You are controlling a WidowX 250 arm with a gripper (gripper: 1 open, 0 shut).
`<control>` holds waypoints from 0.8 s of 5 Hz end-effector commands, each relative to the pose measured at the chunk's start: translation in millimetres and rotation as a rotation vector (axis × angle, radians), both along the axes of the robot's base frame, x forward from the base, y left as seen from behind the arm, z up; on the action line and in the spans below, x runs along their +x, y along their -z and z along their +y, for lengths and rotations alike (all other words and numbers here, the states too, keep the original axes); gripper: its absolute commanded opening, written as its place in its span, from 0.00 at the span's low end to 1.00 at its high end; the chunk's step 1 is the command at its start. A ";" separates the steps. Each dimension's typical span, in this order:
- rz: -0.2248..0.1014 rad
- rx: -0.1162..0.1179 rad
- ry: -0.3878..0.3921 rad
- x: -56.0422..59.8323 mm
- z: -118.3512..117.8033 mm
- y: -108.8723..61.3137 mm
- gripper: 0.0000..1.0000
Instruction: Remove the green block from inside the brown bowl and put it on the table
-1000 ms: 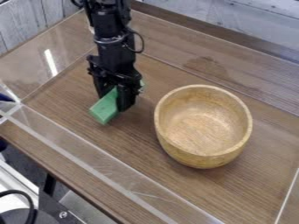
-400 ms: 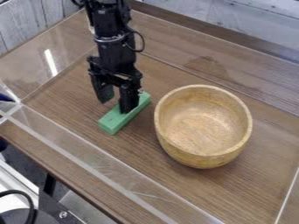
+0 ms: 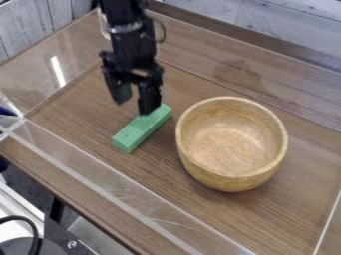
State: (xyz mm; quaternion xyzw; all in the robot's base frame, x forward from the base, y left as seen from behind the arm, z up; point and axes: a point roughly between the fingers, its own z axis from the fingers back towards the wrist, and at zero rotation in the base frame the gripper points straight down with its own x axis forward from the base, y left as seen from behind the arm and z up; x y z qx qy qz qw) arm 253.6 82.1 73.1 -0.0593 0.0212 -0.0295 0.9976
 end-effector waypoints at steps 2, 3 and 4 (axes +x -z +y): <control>-0.150 0.017 -0.004 14.0 1.6 -72.7 1.00; -0.127 0.022 0.015 5.8 0.5 -57.6 1.00; -0.096 0.026 0.037 -1.8 -1.1 -39.1 1.00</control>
